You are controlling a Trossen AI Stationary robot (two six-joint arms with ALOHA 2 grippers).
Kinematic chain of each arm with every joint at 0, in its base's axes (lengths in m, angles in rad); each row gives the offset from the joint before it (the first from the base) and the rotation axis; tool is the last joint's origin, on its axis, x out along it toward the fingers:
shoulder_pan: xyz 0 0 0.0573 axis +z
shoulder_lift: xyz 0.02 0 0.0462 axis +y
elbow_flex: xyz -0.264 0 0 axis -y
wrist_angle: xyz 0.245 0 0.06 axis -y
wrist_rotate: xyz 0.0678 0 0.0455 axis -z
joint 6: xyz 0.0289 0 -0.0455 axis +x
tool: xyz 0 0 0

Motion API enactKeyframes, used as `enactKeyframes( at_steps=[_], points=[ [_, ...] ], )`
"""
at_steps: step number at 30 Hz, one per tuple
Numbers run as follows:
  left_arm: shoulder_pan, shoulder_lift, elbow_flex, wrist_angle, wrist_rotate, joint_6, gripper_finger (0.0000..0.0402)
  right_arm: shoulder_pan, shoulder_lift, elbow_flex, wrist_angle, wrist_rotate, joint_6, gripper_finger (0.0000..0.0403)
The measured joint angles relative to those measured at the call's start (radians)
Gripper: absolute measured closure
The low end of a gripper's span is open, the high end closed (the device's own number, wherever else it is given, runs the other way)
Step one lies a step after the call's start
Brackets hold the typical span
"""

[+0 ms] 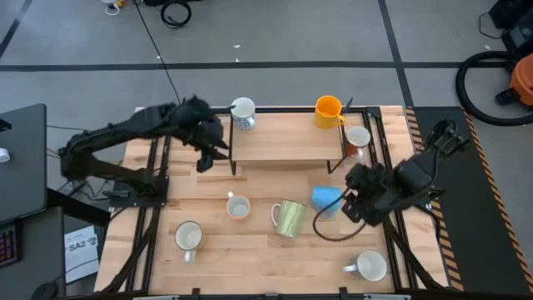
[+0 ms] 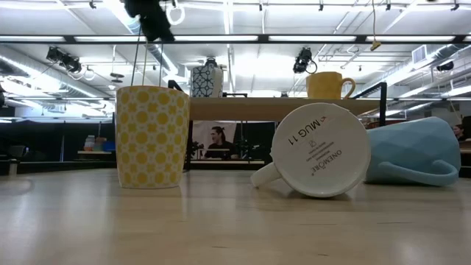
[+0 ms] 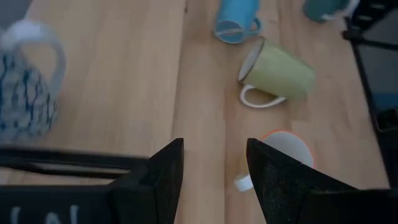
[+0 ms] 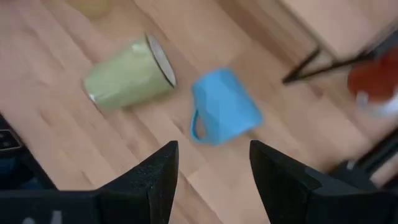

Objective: Place coffee mugs
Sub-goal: Put the light blue mug on the shelf

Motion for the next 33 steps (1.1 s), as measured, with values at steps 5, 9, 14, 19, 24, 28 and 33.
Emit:
enactKeyframes(
  at_steps=[5, 9, 14, 19, 24, 28, 33],
  points=[
    [-0.052, -0.1, -0.155, 0.162, -0.056, -0.094, 0.0221, 0.066, 0.0, -0.128, 0.006, -0.005, 0.192, 0.0199],
    [-0.075, -0.132, -0.204, 0.208, -0.058, -0.118, 0.0221, 0.094, 0.0, -0.224, 0.031, -0.005, 0.273, 0.0199],
    [-0.094, -0.132, -0.207, 0.217, -0.058, -0.128, 0.0221, 0.103, -0.009, -0.335, 0.121, -0.004, 0.333, 0.0199],
    [-0.102, -0.132, -0.207, 0.24, -0.058, -0.129, 0.0221, 0.103, -0.045, -0.451, 0.27, 0.001, 0.334, 0.0199],
    [-0.102, -0.132, -0.207, 0.248, -0.058, -0.129, 0.0221, 0.103, -0.086, -0.571, 0.373, 0.007, 0.335, 0.0199],
    [-0.102, -0.131, -0.207, 0.247, -0.058, -0.146, 0.0221, 0.103, -0.112, -0.664, 0.478, 0.031, 0.333, 0.0199],
    [-0.102, -0.131, -0.207, 0.249, -0.058, -0.15, 0.0221, 0.103, -0.143, -0.776, 0.625, 0.065, 0.331, 0.0199]
  ],
)
